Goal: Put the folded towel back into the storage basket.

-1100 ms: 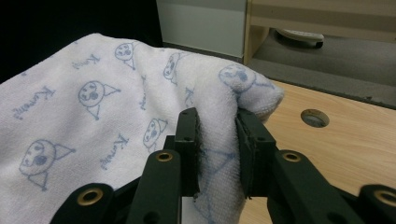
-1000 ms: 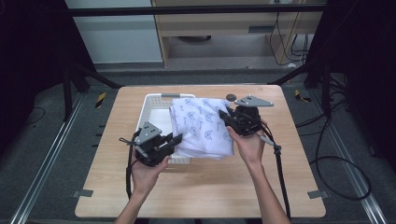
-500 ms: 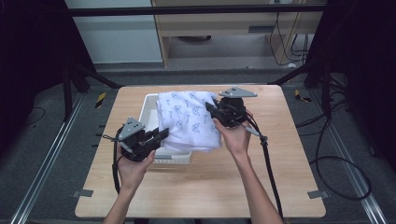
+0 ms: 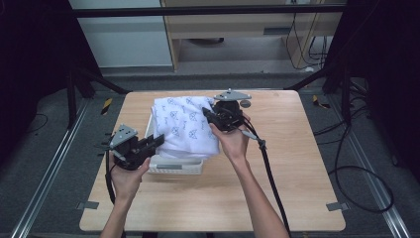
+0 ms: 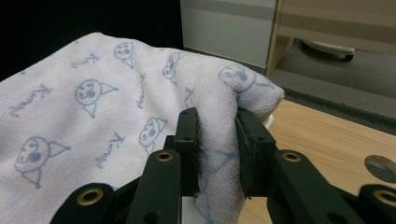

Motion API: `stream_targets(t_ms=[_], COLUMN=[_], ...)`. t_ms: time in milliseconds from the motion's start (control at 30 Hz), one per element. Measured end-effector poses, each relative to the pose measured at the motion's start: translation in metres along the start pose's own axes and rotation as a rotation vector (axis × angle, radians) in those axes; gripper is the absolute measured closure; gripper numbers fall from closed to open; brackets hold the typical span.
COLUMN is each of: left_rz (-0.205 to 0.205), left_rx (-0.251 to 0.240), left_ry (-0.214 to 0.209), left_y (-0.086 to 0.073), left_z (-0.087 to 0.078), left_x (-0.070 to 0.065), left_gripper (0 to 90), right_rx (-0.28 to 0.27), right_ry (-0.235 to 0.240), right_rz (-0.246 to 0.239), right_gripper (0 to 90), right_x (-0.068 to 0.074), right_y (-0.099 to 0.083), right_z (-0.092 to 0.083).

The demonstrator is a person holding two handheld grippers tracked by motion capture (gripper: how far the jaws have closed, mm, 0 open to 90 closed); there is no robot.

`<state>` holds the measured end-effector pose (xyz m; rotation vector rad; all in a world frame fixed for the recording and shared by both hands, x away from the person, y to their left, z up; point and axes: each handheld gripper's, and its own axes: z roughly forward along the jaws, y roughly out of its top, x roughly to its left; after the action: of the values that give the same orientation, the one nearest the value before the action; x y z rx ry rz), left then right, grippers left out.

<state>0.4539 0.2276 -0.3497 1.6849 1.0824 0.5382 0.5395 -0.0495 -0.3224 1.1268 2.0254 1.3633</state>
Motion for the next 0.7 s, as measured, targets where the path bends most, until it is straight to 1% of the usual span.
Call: stream_targets(t_ms=[33, 67, 133, 200, 233, 267, 333, 367, 467, 600, 633, 700], left_rz=[0.0, -0.001, -0.002, -0.004, -0.004, -0.006, -0.014, -0.014, -0.024, -0.031, -0.037, -0.038], left_rx=[0.0, 0.002, 0.002, 0.004, 0.004, 0.005, 0.004, 0.004, 0.003, 0.002, -0.001, -0.003], left_ry=[0.0, 0.009, 0.014, 0.027, 0.027, 0.032, 0.043, 0.043, 0.053, 0.062, 0.066, 0.072], left_y=[0.0, -0.001, -0.001, -0.002, -0.002, -0.002, -0.003, -0.003, -0.003, -0.003, -0.004, -0.004], left_z=[0.0, 0.001, 0.001, 0.002, 0.002, 0.002, 0.002, 0.002, 0.003, 0.002, 0.001, 0.001], left_x=[0.0, 0.003, 0.005, 0.01, 0.01, 0.011, 0.016, 0.016, 0.022, 0.026, 0.029, 0.03], left_gripper=[76.0, 76.0, 76.0, 76.0, 76.0, 76.0, 76.0, 76.0, 76.0, 76.0, 76.0, 76.0], right_rx=[0.0, -0.004, -0.008, -0.012, -0.013, -0.013, -0.015, -0.016, -0.017, -0.013, -0.01, -0.011], right_ry=[0.0, -0.001, -0.002, -0.001, -0.001, -0.001, 0.004, 0.005, 0.011, 0.013, 0.015, 0.015], right_rz=[0.0, -0.001, -0.003, -0.002, -0.003, -0.003, -0.001, -0.004, 0.0, 0.003, 0.001, -0.004], right_gripper=[72.3, 72.4, 72.3, 72.3, 72.3, 72.3, 72.4, 72.3, 72.3, 72.3, 72.3, 72.3], right_x=[0.0, 0.002, 0.003, 0.005, 0.006, 0.006, 0.008, 0.009, 0.01, 0.012, 0.015, 0.016], right_y=[0.0, 0.0, 0.0, 0.001, 0.001, 0.001, 0.0, 0.001, 0.001, 0.002, 0.003, 0.003], right_z=[0.0, 0.004, 0.006, 0.013, 0.015, 0.015, 0.022, 0.024, 0.03, 0.035, 0.039, 0.04])
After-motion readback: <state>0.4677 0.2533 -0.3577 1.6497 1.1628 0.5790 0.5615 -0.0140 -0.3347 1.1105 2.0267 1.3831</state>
